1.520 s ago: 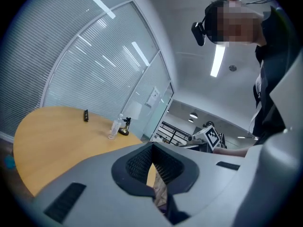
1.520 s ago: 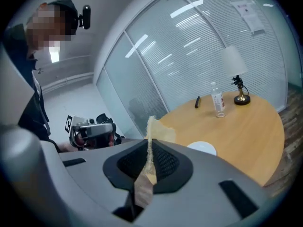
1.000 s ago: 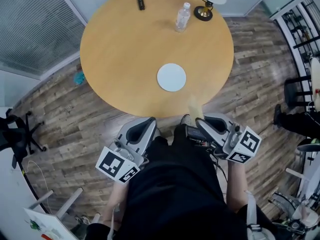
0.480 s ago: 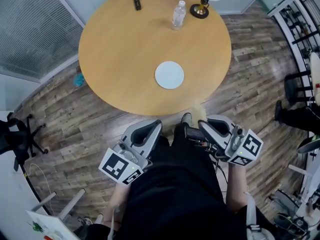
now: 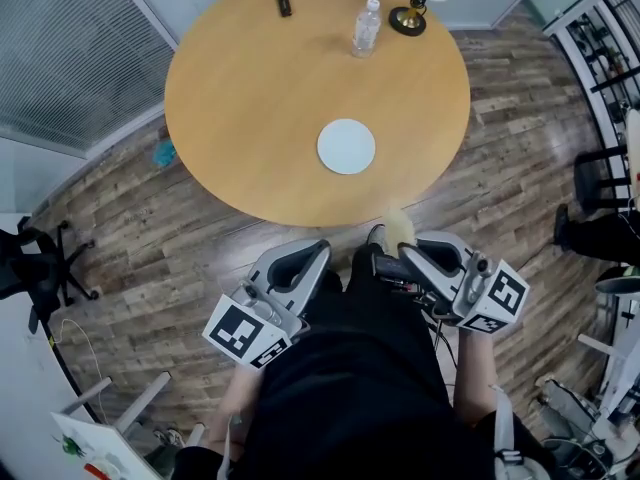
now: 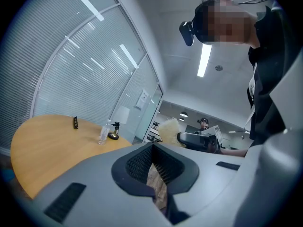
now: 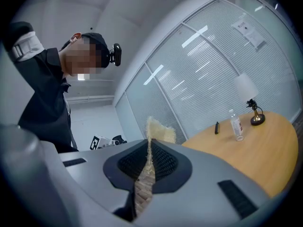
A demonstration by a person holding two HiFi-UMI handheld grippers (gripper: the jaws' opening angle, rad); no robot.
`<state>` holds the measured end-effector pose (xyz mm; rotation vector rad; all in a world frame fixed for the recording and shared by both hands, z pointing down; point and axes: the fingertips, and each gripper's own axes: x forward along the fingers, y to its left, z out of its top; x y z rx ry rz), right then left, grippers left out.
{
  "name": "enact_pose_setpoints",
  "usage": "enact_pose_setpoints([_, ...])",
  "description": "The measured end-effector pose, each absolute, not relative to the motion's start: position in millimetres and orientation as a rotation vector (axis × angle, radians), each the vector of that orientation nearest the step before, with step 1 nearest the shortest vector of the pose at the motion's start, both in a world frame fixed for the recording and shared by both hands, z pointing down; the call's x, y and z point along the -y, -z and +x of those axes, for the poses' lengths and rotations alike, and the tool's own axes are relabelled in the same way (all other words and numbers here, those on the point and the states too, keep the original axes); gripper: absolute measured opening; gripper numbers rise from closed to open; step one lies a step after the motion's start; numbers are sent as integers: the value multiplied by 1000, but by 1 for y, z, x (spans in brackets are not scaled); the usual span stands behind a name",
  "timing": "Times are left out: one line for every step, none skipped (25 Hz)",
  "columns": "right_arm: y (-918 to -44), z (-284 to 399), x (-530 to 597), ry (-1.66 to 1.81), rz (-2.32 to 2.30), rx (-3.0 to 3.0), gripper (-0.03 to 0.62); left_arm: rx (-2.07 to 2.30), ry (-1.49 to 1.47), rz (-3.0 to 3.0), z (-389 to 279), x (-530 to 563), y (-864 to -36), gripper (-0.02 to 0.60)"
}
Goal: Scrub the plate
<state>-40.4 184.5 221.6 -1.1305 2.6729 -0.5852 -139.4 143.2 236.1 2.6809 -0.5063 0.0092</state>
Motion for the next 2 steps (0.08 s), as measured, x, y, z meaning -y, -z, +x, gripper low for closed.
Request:
enact_pose_setpoints([-221,-41,-185,584,-1127,-2673,28,506,-10,2681,-140,-143,-236,11])
enact_pose_setpoints([-221,-41,-185,583,-1123,-2673,28,507,-11,2681,-140,-144,-237,11])
